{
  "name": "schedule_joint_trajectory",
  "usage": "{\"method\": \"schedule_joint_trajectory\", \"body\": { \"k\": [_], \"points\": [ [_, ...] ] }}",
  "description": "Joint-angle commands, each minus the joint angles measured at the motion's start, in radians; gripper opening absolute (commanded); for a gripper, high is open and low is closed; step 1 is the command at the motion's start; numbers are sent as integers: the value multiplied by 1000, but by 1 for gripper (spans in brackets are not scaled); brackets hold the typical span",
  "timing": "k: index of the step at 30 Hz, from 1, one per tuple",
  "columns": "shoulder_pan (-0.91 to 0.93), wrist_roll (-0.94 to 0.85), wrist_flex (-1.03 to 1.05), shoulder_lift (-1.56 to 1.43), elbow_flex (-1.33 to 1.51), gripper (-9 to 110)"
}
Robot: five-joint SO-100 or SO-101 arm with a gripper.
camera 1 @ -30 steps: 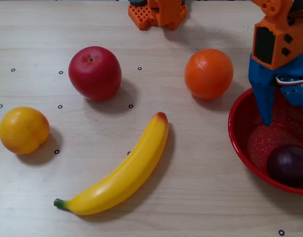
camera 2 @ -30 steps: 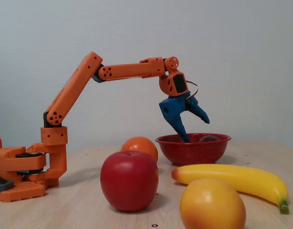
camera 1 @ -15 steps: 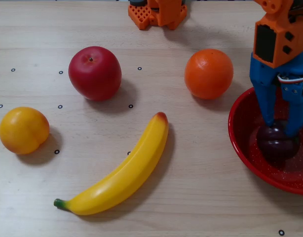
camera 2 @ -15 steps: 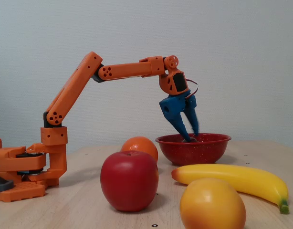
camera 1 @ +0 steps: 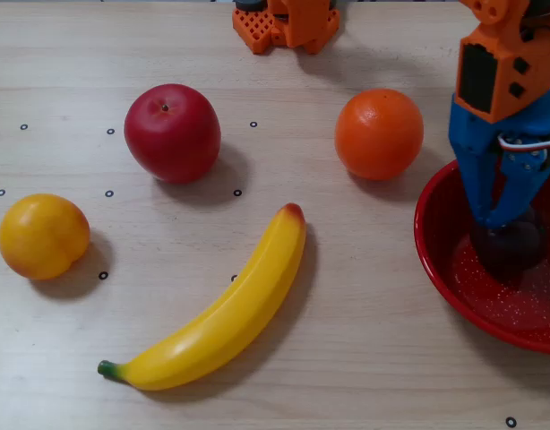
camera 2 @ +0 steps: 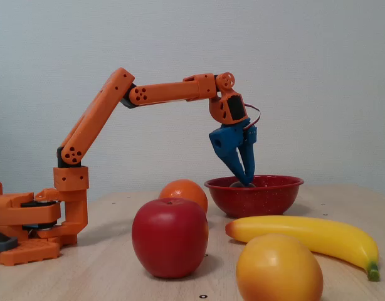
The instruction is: Put plum in the red bowl.
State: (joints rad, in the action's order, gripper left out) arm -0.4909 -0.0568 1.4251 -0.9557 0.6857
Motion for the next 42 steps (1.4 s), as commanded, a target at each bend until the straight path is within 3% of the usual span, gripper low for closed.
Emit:
{"method": "schedule_joint_trajectory", "body": {
  "k": [1, 42],
  "points": [
    [44, 3, 41, -252, -91, 0],
    [476, -66, 92, -1292, 988, 0]
  ]
}}
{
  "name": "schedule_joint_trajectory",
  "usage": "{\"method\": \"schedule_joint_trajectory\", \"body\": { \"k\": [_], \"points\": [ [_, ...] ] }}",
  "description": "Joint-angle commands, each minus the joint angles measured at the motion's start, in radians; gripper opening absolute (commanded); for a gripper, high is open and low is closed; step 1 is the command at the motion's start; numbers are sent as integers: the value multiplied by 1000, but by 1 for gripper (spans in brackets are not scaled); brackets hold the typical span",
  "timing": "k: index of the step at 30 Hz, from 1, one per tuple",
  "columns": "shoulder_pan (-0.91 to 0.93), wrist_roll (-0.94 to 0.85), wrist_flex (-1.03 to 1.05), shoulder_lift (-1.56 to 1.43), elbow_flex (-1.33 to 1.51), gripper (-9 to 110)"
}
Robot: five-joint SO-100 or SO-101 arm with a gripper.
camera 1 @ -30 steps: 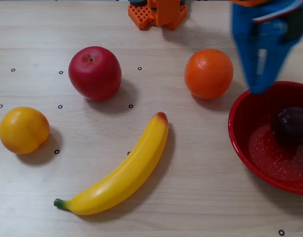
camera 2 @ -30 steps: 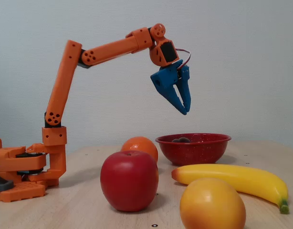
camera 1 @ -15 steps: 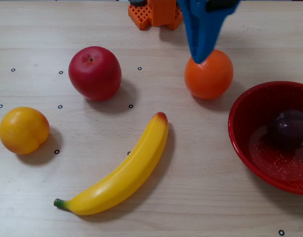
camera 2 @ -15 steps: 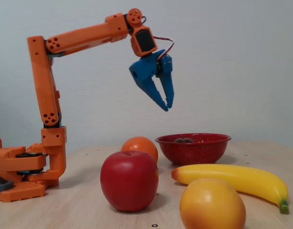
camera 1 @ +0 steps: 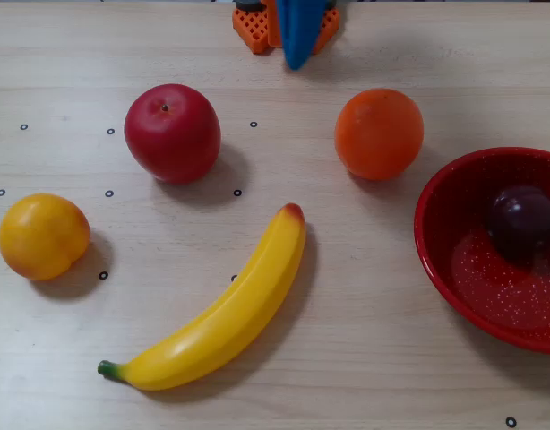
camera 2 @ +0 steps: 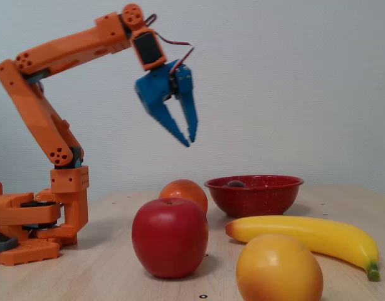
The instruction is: Put plum in the red bowl.
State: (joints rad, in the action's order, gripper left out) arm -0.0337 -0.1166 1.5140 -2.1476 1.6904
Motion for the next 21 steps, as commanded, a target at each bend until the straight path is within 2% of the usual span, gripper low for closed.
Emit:
{"method": "schedule_joint_trajectory", "body": {
  "k": [1, 21],
  "points": [
    [23, -14, -2, -132, 17, 0],
    [80, -71, -37, -815, 710, 0]
  ]
}}
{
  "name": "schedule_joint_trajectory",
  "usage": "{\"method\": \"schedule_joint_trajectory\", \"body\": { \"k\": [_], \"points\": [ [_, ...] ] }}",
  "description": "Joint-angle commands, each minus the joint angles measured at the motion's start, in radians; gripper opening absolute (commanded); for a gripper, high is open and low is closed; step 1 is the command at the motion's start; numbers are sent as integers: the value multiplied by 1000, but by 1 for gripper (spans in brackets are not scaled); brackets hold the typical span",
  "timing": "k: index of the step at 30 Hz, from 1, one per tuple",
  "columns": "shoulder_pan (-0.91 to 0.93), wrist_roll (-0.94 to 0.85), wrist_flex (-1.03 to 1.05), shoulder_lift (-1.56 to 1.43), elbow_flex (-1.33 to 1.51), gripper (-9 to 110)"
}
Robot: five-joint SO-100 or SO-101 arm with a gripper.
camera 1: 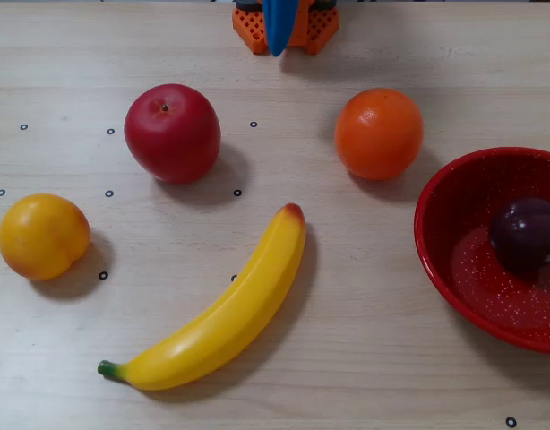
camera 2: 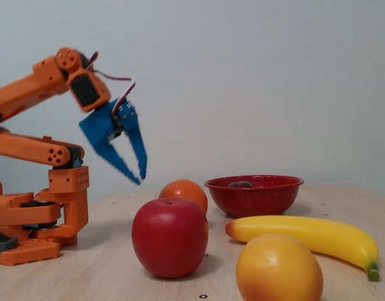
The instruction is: Put plum in the red bowl.
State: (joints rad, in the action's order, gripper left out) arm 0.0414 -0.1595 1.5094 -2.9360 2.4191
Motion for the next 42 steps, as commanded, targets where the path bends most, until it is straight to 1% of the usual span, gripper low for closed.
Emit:
{"method": "schedule_joint_trajectory", "body": {
  "k": [1, 6, 17, 26, 38, 42],
  "points": [
    [3, -23, -34, -55, 15, 0],
    [-25, -9, -77, -224, 196, 0],
    [-83, 95, -288, -394, 492, 0],
    [-77, 123, -525, -394, 719, 0],
    [-77, 155, -538, -394, 732, 0],
    [-87, 137, -538, -394, 732, 0]
  ]
}}
